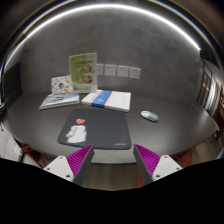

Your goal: Arrange mouse

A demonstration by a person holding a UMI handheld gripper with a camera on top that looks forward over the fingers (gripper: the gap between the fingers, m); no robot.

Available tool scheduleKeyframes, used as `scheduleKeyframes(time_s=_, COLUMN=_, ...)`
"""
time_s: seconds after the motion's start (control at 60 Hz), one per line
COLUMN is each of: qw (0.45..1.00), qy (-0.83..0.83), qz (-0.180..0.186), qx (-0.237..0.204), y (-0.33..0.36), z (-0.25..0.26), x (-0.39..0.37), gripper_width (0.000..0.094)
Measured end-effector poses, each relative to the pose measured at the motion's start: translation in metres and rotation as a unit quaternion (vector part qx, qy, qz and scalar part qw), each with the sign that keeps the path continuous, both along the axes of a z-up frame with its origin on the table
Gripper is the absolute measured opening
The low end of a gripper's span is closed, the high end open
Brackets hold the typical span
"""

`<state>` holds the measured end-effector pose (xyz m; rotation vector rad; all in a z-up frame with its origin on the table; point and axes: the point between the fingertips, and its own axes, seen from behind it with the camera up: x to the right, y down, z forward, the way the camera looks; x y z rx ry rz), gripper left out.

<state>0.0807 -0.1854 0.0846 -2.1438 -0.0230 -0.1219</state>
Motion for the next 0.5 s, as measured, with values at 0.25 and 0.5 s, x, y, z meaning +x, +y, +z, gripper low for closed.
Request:
scheduleKeyframes(time_s=0.25, qw=0.999, qy=0.000, qz=-0.036, qx=0.004, y=0.064, z=-0.017, x=0.091, gripper_width=0.0842)
scheduleKeyframes(time_s=0.5, qw=0.998, qy=-0.003, qz=-0.001, qx=-0.056, y=0.118, z=-0.072, x=0.140, gripper_width=0.0845)
